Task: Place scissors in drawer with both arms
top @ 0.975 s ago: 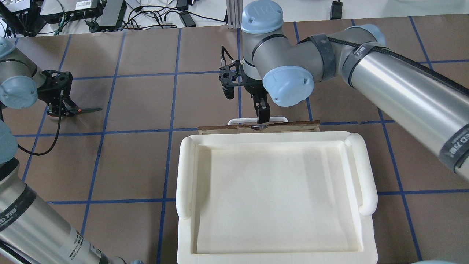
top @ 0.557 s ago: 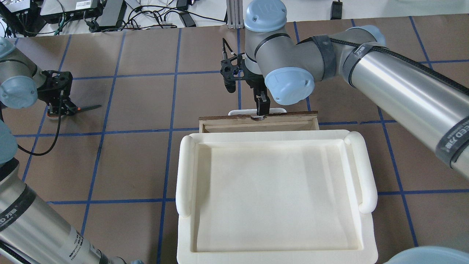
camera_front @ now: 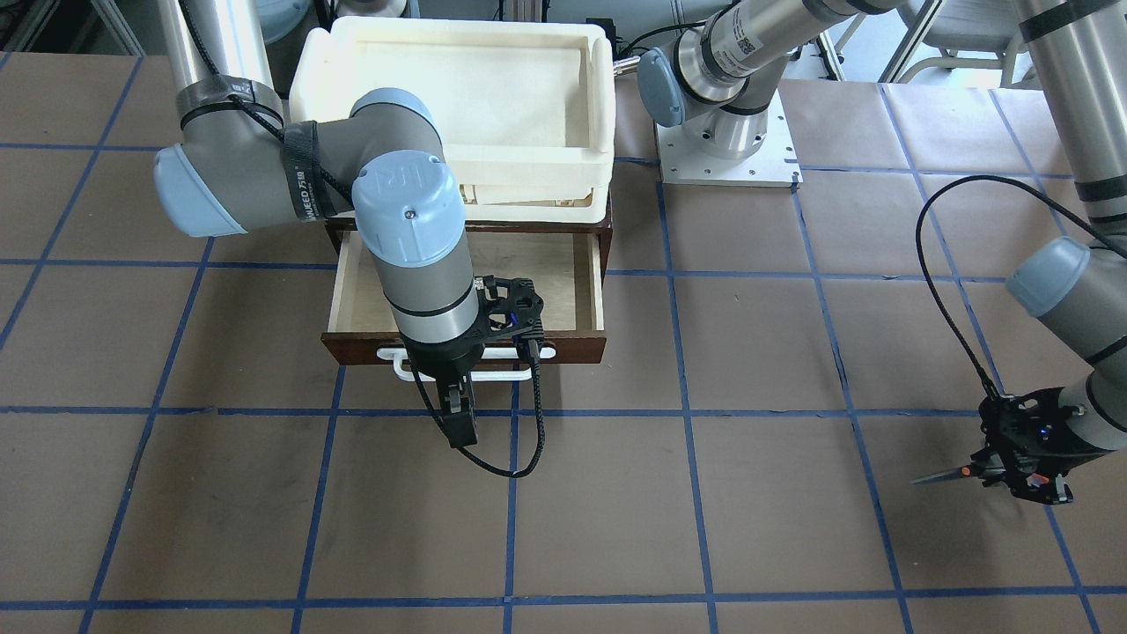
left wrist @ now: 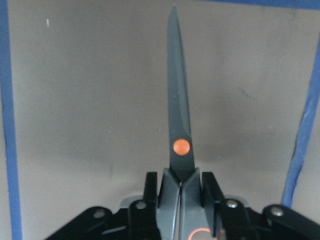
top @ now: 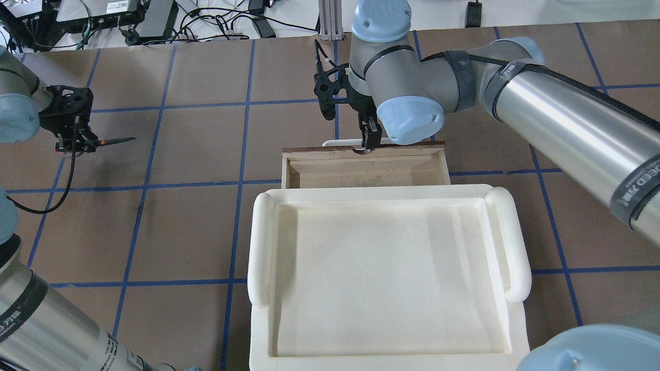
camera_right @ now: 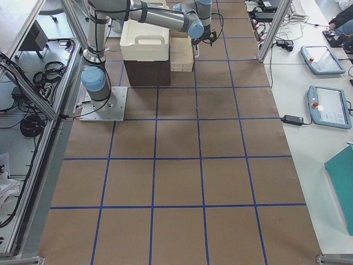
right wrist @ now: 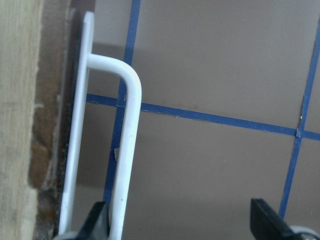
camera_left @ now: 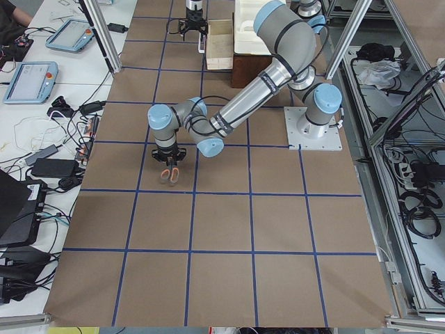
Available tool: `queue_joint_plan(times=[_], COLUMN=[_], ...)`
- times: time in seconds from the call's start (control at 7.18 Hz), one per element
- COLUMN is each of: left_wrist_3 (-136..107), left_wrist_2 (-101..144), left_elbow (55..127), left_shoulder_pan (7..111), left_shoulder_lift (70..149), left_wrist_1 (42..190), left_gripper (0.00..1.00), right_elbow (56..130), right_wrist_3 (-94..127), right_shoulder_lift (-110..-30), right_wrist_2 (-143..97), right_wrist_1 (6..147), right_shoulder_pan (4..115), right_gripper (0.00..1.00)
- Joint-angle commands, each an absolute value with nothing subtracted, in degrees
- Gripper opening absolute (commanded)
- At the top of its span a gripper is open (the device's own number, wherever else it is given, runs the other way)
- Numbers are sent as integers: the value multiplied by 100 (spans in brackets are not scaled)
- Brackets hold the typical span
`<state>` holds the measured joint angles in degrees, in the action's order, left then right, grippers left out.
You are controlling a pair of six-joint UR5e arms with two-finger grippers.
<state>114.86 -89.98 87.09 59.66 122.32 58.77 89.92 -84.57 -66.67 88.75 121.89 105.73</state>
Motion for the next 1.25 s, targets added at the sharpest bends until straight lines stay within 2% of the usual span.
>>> queue_joint_plan(times=[0.0,0.7,1.11], left_wrist_3=[11365,11216,11021], left_wrist_2=[-8938,-8790,-8842], left_elbow=[8684,8675,8675], left_shoulder_pan=[6265,6529,6811], left_shoulder_lift=[11727,10558,10249], left_wrist_1=[6379,7758,8006], left_gripper=[0,0,0], right_elbow=[8991,8534,8517], right_wrist_3=[-8596,-8561,-8552], right_shoulder_lift=[-6575,-6328,-6407], right_wrist_2=[8851,8798,8833], right_wrist_1=[12453,12437,12044], right_shoulder_pan=[10529,10494,10477], right_gripper=[100,100,100])
